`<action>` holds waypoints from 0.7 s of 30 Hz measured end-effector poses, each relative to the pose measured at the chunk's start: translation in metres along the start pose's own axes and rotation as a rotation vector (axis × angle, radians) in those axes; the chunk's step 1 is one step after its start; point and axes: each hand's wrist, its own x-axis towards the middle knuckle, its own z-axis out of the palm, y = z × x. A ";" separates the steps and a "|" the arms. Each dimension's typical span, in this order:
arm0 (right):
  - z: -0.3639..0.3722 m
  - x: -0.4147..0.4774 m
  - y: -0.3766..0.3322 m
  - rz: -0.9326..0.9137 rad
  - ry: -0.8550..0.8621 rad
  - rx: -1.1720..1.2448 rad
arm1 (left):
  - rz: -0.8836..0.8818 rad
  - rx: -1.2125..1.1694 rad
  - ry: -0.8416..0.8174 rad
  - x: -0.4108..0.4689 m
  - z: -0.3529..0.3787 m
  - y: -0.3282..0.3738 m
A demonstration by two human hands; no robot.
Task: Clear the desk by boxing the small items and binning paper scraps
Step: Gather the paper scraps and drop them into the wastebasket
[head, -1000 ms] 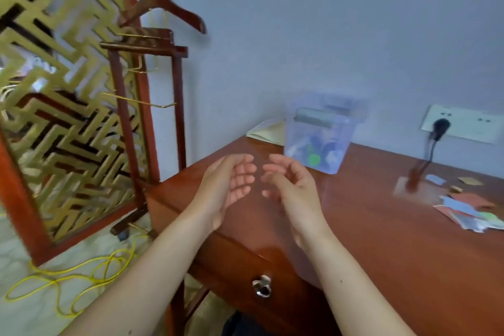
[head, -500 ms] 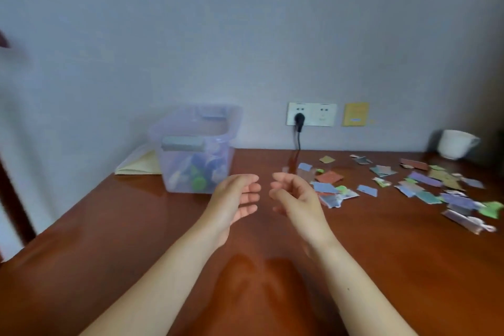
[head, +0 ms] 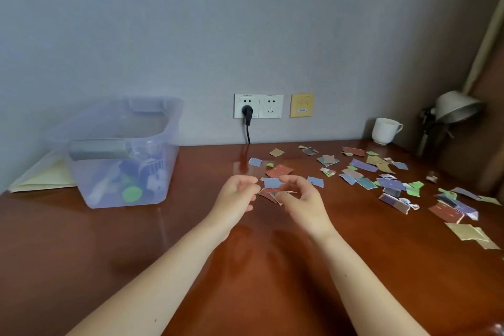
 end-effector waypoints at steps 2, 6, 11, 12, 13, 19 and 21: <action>-0.008 0.011 0.005 -0.005 -0.017 -0.088 | 0.026 0.072 -0.005 0.009 0.005 -0.003; -0.017 0.039 0.016 -0.033 -0.099 -0.194 | 0.046 0.200 0.003 0.028 0.014 -0.014; -0.014 0.076 0.031 -0.065 -0.101 -0.545 | 0.075 0.351 0.012 0.052 0.026 -0.026; -0.014 0.081 0.034 -0.062 -0.098 -0.601 | 0.070 0.389 0.011 0.056 0.028 -0.028; -0.014 0.084 0.035 -0.061 -0.102 -0.631 | 0.067 0.428 0.015 0.060 0.030 -0.030; -0.017 0.101 0.054 -0.079 -0.232 -0.725 | 0.148 0.672 0.048 0.076 0.033 -0.042; -0.018 0.105 0.062 -0.120 -0.247 -0.753 | 0.161 0.675 0.050 0.078 0.033 -0.047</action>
